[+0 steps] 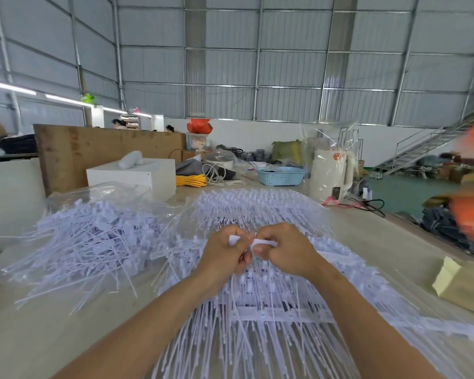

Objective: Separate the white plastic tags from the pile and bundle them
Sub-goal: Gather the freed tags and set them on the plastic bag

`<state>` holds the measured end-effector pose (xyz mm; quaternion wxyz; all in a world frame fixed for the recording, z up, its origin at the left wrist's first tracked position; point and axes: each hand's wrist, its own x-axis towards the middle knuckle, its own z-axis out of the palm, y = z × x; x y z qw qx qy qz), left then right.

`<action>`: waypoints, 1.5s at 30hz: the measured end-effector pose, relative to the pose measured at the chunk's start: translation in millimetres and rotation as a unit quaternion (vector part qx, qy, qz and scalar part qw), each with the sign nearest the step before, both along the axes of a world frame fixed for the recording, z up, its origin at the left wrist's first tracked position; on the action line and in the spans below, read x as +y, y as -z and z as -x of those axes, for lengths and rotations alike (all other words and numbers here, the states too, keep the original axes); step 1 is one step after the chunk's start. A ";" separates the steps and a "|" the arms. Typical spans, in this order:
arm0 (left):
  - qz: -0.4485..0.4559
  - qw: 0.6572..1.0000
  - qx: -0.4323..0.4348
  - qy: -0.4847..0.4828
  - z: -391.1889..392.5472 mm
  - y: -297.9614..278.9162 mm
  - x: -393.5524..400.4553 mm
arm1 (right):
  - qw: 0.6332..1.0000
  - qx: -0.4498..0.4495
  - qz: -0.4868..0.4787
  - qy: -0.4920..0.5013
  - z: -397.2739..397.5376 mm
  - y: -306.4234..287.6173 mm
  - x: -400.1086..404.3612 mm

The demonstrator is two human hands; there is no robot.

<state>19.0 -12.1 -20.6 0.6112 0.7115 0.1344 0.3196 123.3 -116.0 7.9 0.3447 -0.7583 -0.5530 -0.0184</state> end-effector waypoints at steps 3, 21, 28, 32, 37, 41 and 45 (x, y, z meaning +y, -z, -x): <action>-0.026 1.000 0.009 -0.009 0.1 0.0 -1.5 | 0.998 -0.057 0.021 0.023 3.7 -1.4 -0.1; 0.305 0.944 -0.113 0.048 15.1 -20.5 29.2 | 0.986 0.011 -0.157 0.045 -13.0 -57.5 -57.4; 0.477 0.851 -0.211 0.061 27.2 -21.5 52.4 | 0.941 0.090 -0.320 -0.063 -5.6 -115.5 -66.9; 0.427 0.889 -0.155 0.059 21.9 -15.3 43.1 | 0.968 0.156 -0.144 -0.129 -0.8 -116.6 -40.0; 0.370 0.920 -0.070 0.108 14.2 -11.2 30.6 | 0.982 -0.009 0.153 -0.115 24.0 -55.6 20.3; 0.324 0.939 -0.051 0.106 14.3 -10.2 30.7 | 0.989 0.071 0.087 -0.092 18.8 -31.6 35.2; 0.144 0.989 0.008 0.032 12.0 -4.4 24.3 | 0.981 0.143 0.025 -0.127 12.5 -19.7 37.6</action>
